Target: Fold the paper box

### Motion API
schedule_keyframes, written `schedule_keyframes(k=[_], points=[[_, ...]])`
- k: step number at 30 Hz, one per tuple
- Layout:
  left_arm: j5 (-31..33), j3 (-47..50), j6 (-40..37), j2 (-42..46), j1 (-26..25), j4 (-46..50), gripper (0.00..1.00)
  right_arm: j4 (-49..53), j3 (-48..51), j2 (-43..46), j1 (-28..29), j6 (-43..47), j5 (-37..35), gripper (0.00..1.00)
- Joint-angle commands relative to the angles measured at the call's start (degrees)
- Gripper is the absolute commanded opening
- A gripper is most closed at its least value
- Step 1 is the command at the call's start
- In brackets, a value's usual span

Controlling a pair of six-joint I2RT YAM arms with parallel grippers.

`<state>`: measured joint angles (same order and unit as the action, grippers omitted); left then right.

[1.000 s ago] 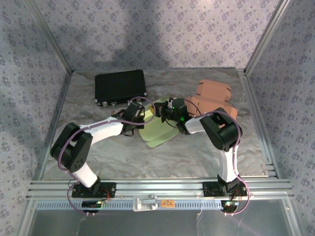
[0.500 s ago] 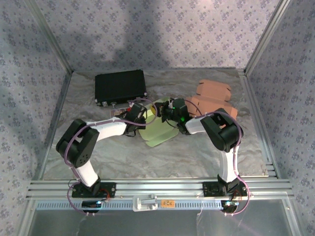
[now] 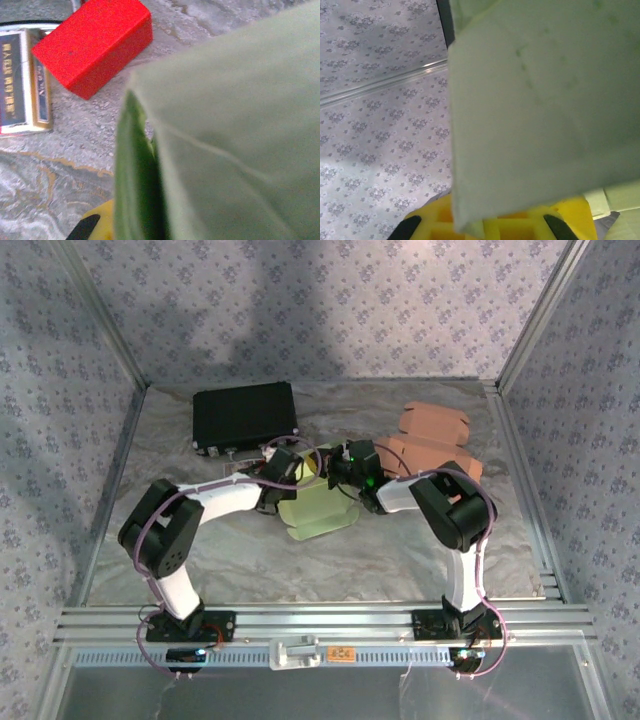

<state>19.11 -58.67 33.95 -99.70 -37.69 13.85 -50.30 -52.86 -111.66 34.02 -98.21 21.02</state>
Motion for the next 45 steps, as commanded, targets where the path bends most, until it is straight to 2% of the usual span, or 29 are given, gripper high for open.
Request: schedule_keyframes(k=[1, 6, 10, 20, 25, 27, 35, 45], points=[[3.91, -6.12, 4.14, -1.06, -0.17, 7.91, 0.0, 9.66, -0.81, 2.89, 0.19, 0.4, 1.48, 0.16], [3.49, -9.95, 4.11, -0.5, -0.09, 14.91, 0.0, 21.98, -2.58, 9.53, -1.92, 5.84, 0.76, 0.43], [-1.69, -13.75, 3.83, -0.93, 1.11, 21.19, 0.0, 33.93, -5.37, 16.05, -4.19, 13.11, 0.08, 0.54], [-11.8, -20.44, 3.08, -0.49, 4.29, 36.61, 0.0, 55.58, -10.45, 27.75, -9.55, 26.09, -0.84, 0.57], [-17.47, -25.55, 2.24, -1.96, 6.15, 44.71, 0.0, 76.08, -23.38, 26.18, -9.7, 39.18, -3.54, 0.53], [-18.72, -27.7, 2.12, -3.05, 6.47, 47.66, 0.0, 81.38, -28.0, 24.22, -9.27, 42.29, -3.83, 0.52], [-20.43, -32.61, 2.87, -5.59, 6.62, 52.4, 0.0, 84.49, -34.46, 19.55, -5.17, 46.7, -5.31, 0.5], [-22.01, -33.08, 2.6, -5.07, 6.49, 53.06, 0.0, 88.62, -42.01, 10.22, -3.52, 51.26, -3.98, 0.5]])
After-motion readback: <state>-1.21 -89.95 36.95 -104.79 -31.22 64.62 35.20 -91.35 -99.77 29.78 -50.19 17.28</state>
